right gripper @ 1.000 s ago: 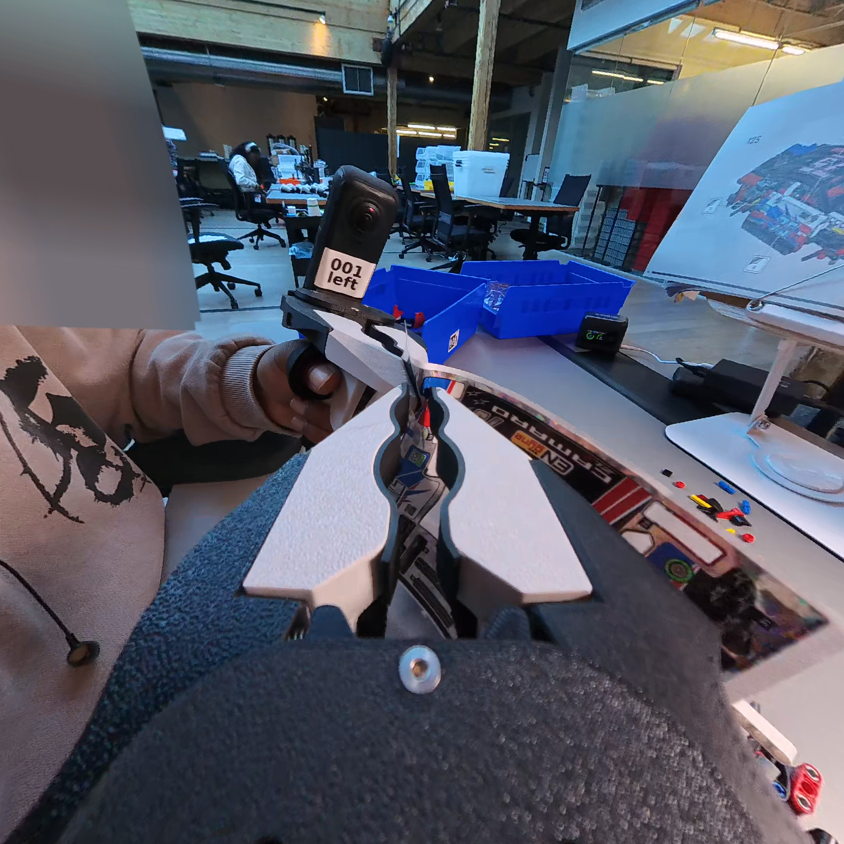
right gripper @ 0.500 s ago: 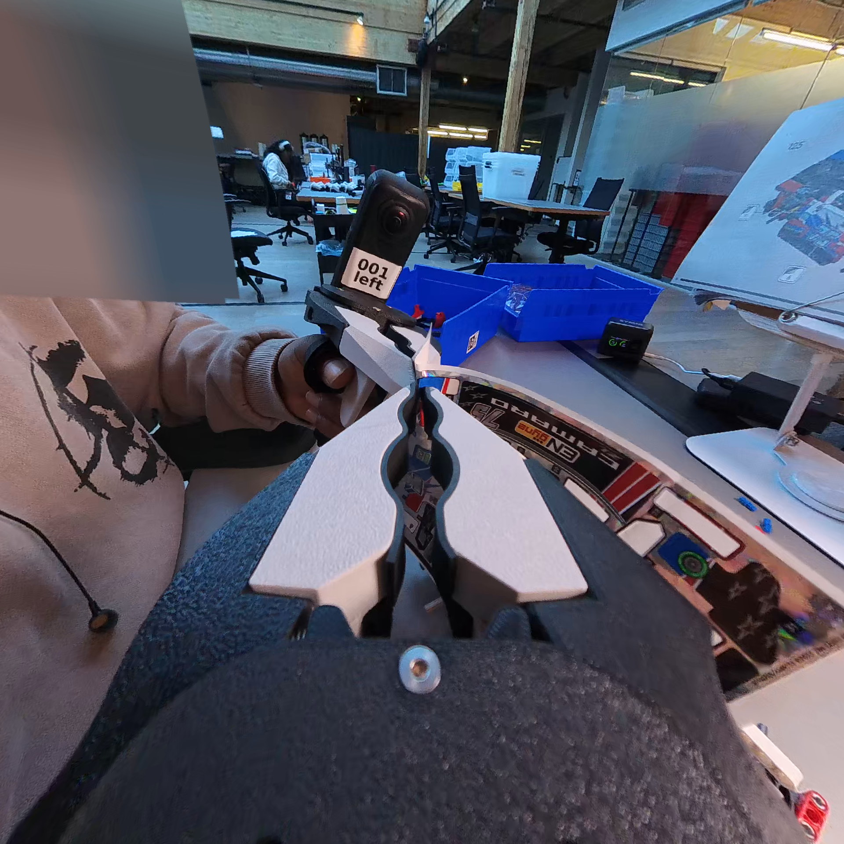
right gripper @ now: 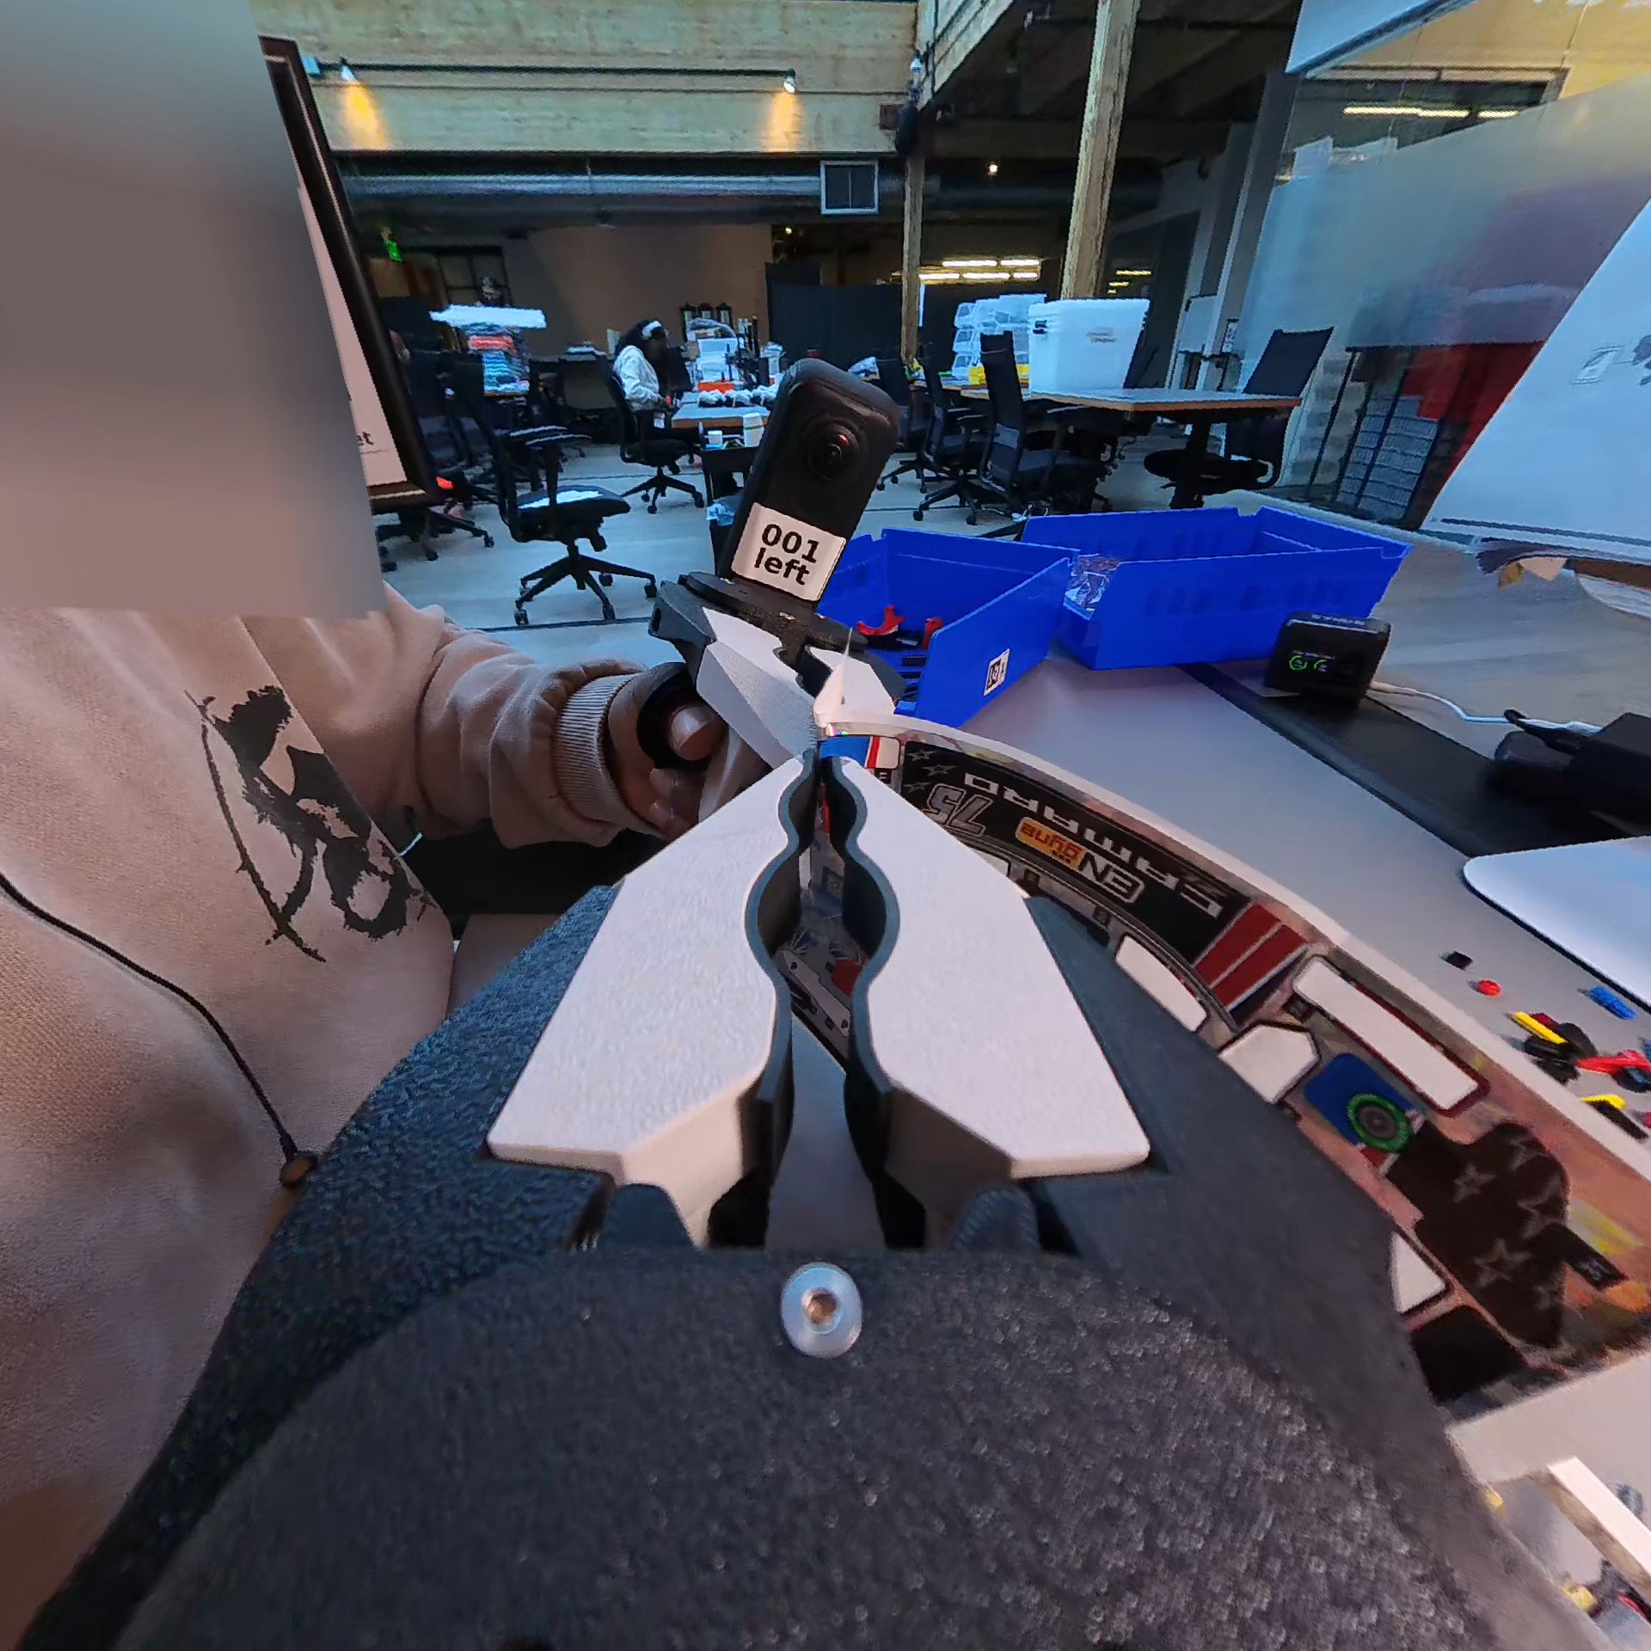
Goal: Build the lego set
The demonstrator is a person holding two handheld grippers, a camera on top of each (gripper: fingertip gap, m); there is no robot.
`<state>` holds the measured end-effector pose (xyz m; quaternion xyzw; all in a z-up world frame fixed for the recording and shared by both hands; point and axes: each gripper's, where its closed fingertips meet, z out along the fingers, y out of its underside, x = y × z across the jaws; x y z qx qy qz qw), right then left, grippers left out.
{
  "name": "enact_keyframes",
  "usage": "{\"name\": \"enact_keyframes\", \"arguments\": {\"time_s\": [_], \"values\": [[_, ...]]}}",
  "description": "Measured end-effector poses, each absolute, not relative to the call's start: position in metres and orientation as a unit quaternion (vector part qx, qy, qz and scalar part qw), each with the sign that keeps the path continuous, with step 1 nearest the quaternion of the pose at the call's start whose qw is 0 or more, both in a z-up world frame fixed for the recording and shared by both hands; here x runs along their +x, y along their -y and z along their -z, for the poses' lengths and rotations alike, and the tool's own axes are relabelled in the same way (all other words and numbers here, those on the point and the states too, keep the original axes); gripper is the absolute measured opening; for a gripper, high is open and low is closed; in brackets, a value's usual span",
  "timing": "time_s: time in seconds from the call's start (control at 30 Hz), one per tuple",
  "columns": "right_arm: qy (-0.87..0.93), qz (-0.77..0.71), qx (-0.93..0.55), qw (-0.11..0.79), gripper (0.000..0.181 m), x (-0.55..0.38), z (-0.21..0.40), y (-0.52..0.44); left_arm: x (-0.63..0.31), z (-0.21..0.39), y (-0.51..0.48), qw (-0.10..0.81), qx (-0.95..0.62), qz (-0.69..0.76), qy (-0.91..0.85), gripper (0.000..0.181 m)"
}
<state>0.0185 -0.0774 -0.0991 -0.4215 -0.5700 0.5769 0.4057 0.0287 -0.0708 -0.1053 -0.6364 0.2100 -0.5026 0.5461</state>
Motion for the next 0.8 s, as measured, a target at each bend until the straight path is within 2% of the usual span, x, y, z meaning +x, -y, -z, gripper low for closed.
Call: {"name": "enact_keyframes", "arguments": {"time_s": [0.33,0.8], "values": [[0.558,-0.614,-0.417,0.371,0.000,0.023,0.098,0.079,0.030,0.106,0.073,0.539,-0.635,0.511,-0.212,0.000],[0.540,-0.612,-0.433,0.381,0.000,0.023,0.097,0.067,0.023,0.105,0.068,0.545,-0.634,0.513,-0.196,0.000]]}}
